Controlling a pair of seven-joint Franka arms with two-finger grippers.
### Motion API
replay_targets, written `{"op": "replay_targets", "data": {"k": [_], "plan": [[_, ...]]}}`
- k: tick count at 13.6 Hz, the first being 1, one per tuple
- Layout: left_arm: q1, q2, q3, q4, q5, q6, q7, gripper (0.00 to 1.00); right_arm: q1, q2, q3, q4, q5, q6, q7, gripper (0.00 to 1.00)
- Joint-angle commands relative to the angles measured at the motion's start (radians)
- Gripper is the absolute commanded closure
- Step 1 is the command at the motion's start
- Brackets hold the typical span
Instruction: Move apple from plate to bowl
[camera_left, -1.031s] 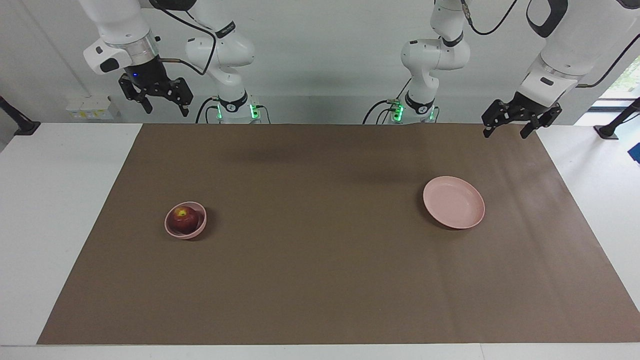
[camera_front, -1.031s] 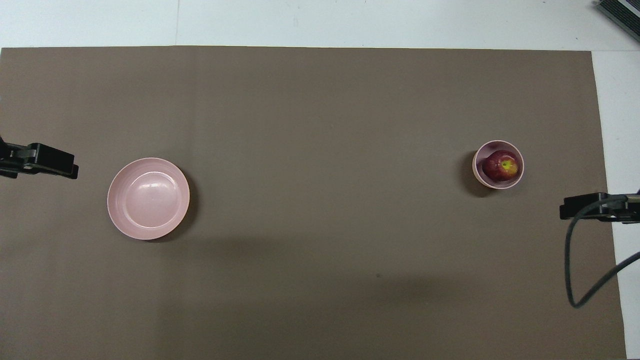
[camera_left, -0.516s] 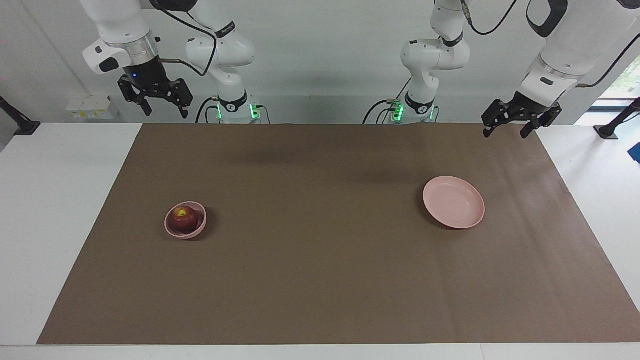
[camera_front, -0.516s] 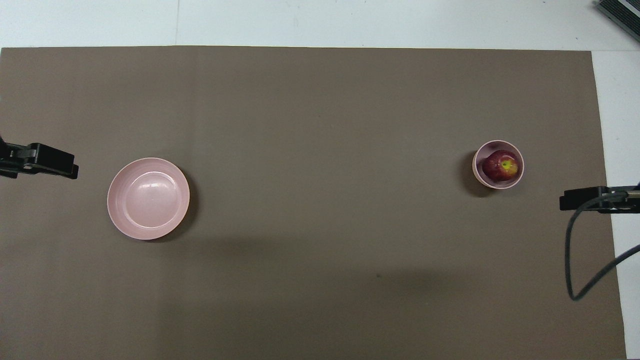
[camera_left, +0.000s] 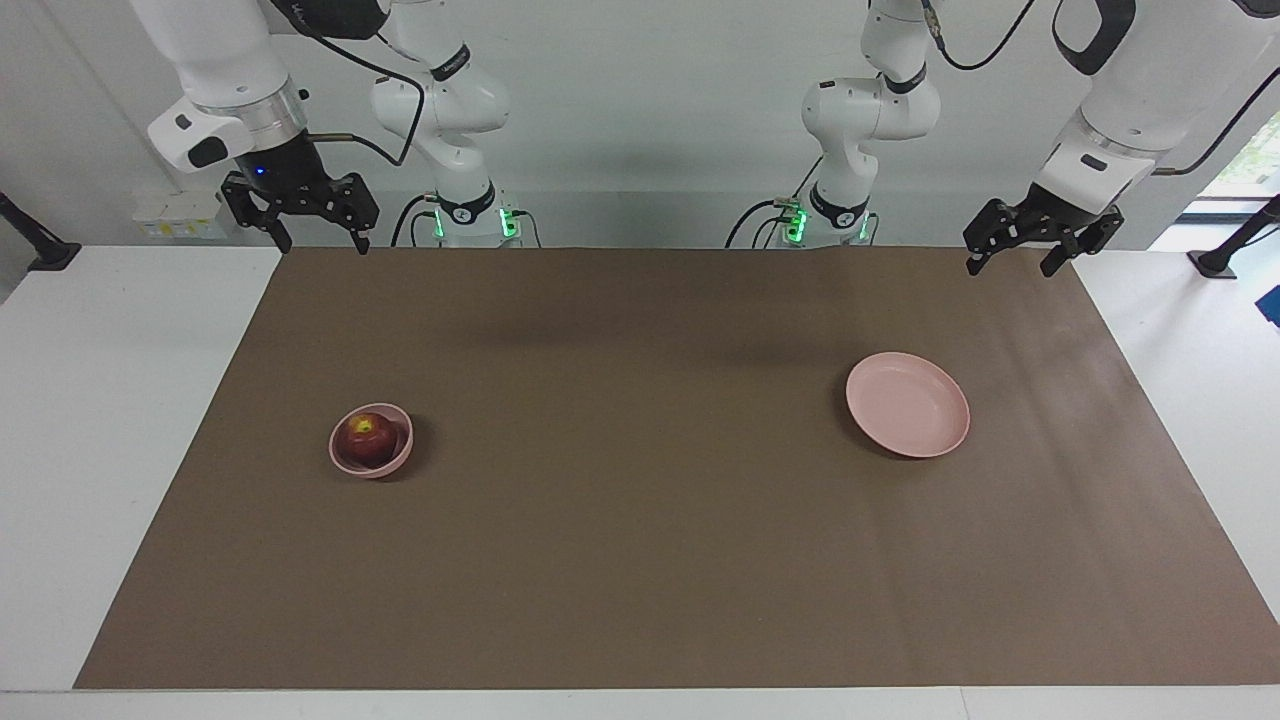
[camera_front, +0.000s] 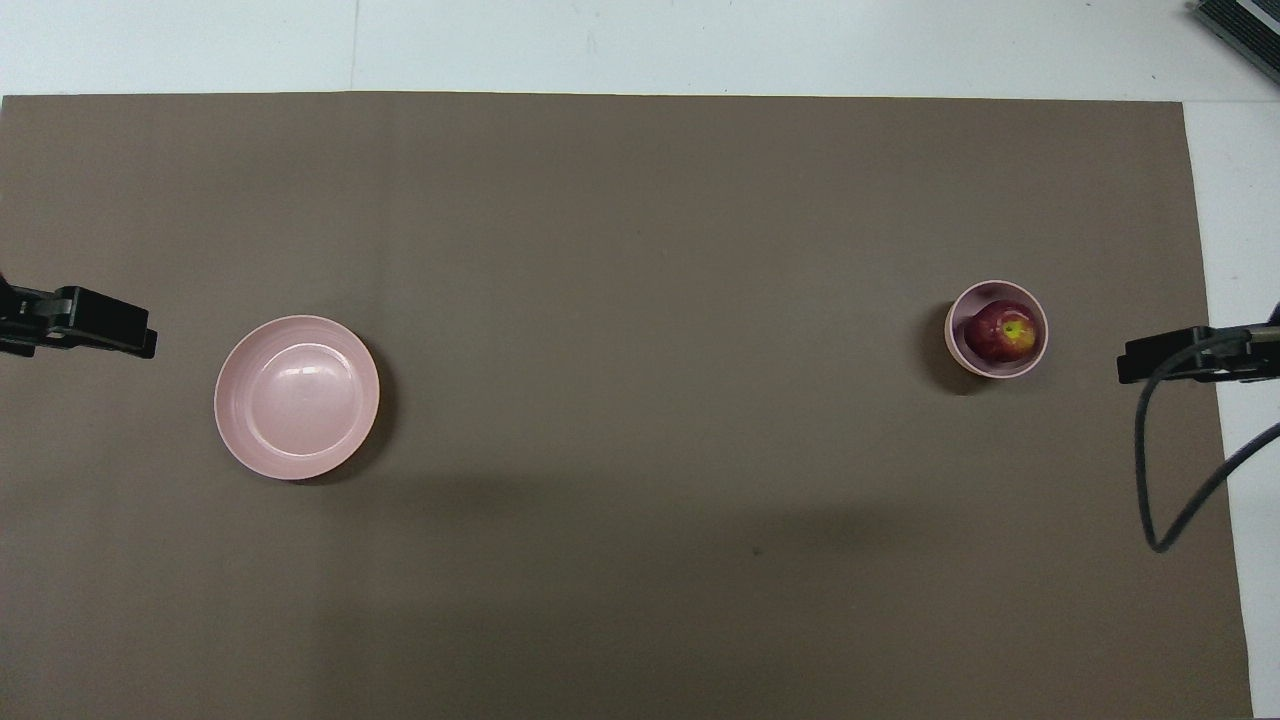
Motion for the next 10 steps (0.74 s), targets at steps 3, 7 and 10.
{"op": "replay_targets", "data": {"k": [3,7,10], "plan": [[0.001,-0.025,0.001,-0.027,0.017,-0.004,0.000,0.00,-0.014,0.001,0.002,0.011,0.020,-0.020,-0.017,0.00],[0.001,-0.025,-0.001,-0.027,0.017,-0.004,0.000,0.00,-0.013,0.001,0.002,0.008,0.046,-0.020,-0.011,0.00],[0.001,-0.025,0.001,-0.027,0.017,-0.004,0.000,0.00,-0.013,-0.004,0.002,0.002,0.049,-0.021,-0.006,0.00]]}}
